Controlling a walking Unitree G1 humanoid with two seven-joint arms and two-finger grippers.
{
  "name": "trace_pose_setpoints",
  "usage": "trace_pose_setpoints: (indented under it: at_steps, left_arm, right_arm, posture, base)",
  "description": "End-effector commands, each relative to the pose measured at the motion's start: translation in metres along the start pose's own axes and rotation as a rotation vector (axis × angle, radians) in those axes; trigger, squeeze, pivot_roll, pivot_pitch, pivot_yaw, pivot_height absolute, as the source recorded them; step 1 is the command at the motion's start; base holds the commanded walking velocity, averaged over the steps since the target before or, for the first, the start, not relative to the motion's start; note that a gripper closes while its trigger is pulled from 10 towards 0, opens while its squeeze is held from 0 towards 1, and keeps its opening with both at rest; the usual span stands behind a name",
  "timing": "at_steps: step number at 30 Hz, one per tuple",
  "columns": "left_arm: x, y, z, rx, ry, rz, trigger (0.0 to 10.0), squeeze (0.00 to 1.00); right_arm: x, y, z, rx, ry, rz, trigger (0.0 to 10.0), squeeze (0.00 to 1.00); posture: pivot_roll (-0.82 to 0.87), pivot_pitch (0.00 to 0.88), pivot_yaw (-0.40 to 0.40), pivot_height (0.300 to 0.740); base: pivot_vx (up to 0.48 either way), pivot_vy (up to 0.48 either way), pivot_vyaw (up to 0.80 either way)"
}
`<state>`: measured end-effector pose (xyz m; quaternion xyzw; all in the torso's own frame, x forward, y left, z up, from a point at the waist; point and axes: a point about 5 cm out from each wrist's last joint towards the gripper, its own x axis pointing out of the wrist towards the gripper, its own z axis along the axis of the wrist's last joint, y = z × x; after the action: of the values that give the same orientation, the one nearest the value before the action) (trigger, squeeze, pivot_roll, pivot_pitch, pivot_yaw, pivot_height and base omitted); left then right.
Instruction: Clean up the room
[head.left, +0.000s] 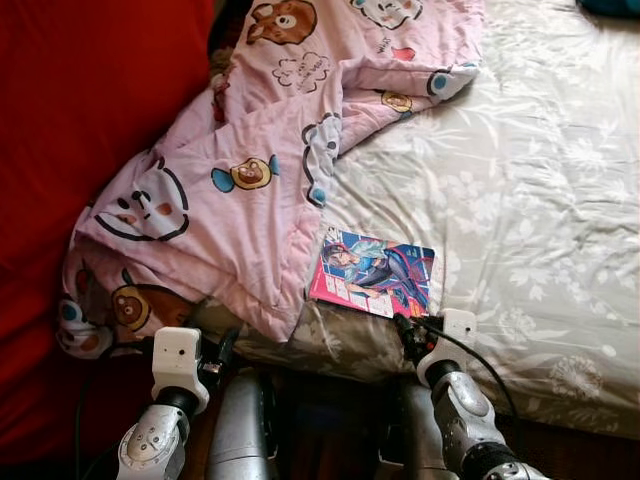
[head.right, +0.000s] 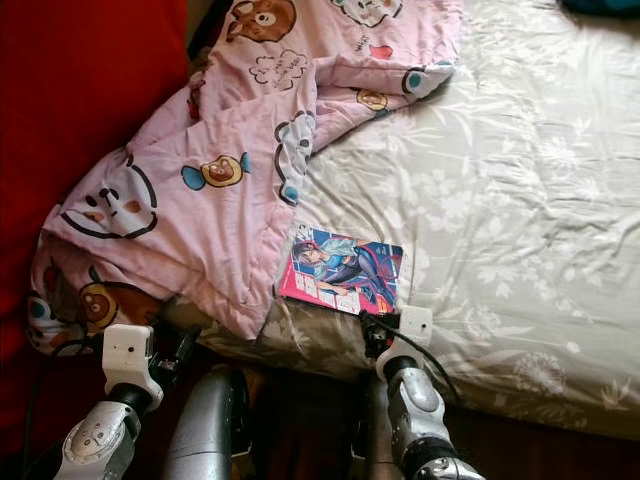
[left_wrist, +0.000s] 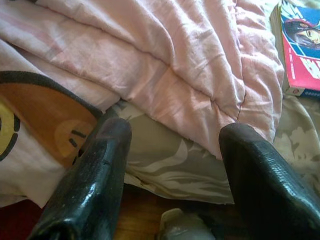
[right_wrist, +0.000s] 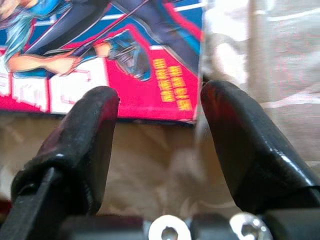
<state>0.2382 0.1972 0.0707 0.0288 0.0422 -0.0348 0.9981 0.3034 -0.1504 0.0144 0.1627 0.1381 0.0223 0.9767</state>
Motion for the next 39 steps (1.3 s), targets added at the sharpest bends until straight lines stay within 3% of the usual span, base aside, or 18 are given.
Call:
trace_pose_setpoints:
  at_steps: [1, 11, 18, 20, 22, 31, 39]
  left_arm:
    - [-0.007, 0.004, -0.007, -0.001, 0.045, 0.011, 10.0, 0.0]
    - [-0.01, 0.005, -0.005, 0.008, 0.052, 0.007, 10.0, 0.0]
    - [-0.013, 0.005, -0.003, 0.018, 0.054, 0.002, 10.0, 0.0]
    - [-0.014, 0.003, -0.001, 0.025, 0.052, -0.004, 10.0, 0.0]
    - [-0.015, 0.003, 0.0, 0.029, 0.051, -0.007, 10.0, 0.0]
    - [-0.017, 0.004, 0.004, 0.051, 0.046, -0.007, 10.0, 0.0]
    - [-0.019, 0.005, 0.008, 0.066, 0.045, -0.007, 10.0, 0.0]
  right_arm:
    - [-0.005, -0.003, -0.011, 0.019, 0.042, -0.017, 10.0, 0.0]
    - [-0.01, -0.006, -0.02, 0.038, 0.068, -0.026, 10.0, 0.0]
    - [-0.012, -0.007, -0.027, 0.251, 0.095, -0.043, 10.0, 0.0]
    - [-0.011, -0.009, -0.027, 0.386, 0.1, -0.045, 10.0, 0.0]
    - [-0.01, -0.011, -0.026, 0.427, 0.1, -0.052, 10.0, 0.0]
    - [-0.005, -0.013, -0.017, 0.5, 0.074, -0.048, 10.0, 0.0]
    - [0.001, -0.003, -0.009, 0.572, 0.055, 0.031, 10.0, 0.0]
  posture:
    - [0.14, 0.378, 0.02, 0.602]
    - [0.16, 0.385, 0.028, 0.602]
    - [0.17, 0.393, 0.031, 0.602]
    - [0.18, 0.395, 0.034, 0.602]
    - [0.19, 0.397, 0.037, 0.602]
    - [0.21, 0.398, 0.041, 0.602]
    - [0.22, 0.409, 0.045, 0.602]
  base:
    - [0.0, 0.0, 0.0]
    - [0.0, 0.0, 0.0]
    - [0.0, 0.0, 0.0]
    - [0.0, 0.0, 0.0]
    - [0.0, 0.0, 0.0]
    - [0.0, 0.0, 0.0]
    - [0.0, 0.0, 0.0]
